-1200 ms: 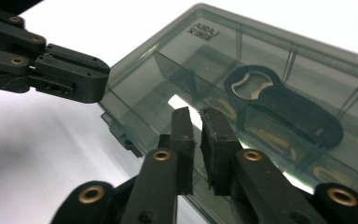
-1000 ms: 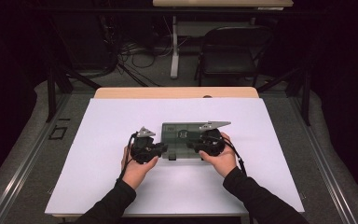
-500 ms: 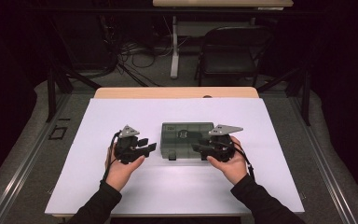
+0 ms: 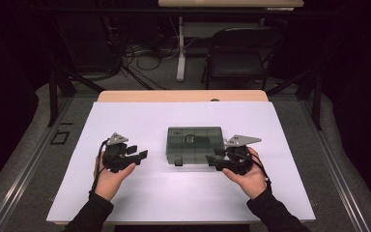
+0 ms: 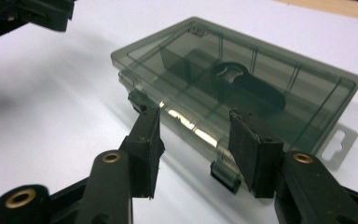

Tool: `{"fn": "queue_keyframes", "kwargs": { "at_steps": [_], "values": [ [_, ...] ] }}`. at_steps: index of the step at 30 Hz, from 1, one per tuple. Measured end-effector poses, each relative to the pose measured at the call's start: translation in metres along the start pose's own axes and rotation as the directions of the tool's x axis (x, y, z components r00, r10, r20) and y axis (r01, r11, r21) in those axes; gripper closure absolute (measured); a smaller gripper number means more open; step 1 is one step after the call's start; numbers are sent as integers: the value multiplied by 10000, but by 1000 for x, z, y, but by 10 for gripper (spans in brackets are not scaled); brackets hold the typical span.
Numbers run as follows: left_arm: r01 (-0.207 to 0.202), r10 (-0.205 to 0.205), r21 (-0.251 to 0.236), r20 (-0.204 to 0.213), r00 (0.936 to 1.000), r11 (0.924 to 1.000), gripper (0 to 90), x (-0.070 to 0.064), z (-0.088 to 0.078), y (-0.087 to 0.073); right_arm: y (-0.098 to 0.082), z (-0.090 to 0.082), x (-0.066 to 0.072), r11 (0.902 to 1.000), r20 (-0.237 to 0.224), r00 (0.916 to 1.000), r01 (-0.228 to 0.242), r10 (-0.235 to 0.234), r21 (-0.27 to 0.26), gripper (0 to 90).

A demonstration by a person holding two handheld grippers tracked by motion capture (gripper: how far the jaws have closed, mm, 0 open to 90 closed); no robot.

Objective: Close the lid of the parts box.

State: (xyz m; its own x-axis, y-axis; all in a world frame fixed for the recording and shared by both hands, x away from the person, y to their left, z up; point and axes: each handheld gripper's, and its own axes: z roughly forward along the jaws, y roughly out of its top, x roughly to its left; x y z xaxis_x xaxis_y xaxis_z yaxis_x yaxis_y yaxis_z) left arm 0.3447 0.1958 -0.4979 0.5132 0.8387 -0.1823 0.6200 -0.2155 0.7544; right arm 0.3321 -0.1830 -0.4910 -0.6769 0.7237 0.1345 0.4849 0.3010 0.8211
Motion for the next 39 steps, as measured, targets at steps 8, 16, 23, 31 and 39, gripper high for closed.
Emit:
{"fn": "queue_keyframes", "kwargs": {
  "at_steps": [8, 16, 23, 31, 39],
  "values": [
    [101, -101, -20, -308, 9995, 9999, 436, 11, -5, -9, -12, -12, 0, 9985, 154, 9998, -149, 141, 522, 499],
    [122, -119, 72, -459, 9989, 9999, 413, 19, -9, -15, -21, -21, 0, 9921, 772, 9968, 90, -187, 1251, 496],
    [489, -478, 93, -928, 9945, 9988, 404, 32, -15, -21, -31, -22, -6, 9856, 1116, 9937, -60, -131, 1691, 487],
    [563, -574, -130, -1201, 9911, 9983, 382, 45, -19, -24, -41, -18, -18, 9801, 1603, 9869, -484, 172, 1928, 465],
    [646, -655, -107, -1395, 9881, 9979, 367, 52, -17, -27, -48, -11, -22, 9728, 1811, 9834, -490, 74, 2266, 456]
  ]
}}
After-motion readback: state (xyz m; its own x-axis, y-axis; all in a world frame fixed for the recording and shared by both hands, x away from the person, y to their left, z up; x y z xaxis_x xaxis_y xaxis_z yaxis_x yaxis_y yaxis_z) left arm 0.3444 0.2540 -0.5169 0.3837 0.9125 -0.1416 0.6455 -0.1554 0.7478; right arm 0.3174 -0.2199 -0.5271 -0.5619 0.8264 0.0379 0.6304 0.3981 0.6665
